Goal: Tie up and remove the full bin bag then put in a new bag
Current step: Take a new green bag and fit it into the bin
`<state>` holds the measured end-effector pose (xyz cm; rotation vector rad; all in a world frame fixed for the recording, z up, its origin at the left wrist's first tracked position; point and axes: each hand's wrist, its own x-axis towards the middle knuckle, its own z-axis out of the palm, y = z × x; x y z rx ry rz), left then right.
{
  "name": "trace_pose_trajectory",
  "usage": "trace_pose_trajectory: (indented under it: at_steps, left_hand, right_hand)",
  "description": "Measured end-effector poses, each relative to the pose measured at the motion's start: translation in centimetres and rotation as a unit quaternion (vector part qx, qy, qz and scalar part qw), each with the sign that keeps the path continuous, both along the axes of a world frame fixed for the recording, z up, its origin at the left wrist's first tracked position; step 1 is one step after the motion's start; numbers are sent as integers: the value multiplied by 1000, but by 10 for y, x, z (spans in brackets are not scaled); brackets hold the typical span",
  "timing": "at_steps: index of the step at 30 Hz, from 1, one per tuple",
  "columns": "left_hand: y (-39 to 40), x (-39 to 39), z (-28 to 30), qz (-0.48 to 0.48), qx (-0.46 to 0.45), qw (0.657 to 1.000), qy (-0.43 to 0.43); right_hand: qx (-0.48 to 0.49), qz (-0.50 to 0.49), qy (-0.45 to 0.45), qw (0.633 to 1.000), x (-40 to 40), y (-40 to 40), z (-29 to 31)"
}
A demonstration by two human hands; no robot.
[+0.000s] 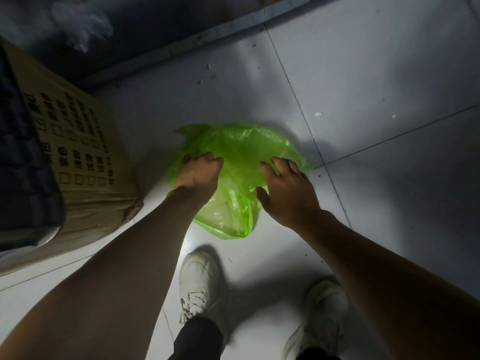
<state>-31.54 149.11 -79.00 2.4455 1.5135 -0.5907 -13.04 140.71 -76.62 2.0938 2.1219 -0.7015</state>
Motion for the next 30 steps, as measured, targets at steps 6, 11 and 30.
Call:
trace_pose_trajectory:
  at_steps: [6,11,30]
  left_hand:
    - [0,1,-14,-40,-17,997,63]
    - [9,0,-44,-26,15,996,83]
    - [-14,36,210,19,20,997,-75]
  right_hand:
    - [9,5,3,1000,3,-2,-10]
    - [14,-15,14,1000,-2,11,-42]
    - [36,-31,-8,999,37,-1,191]
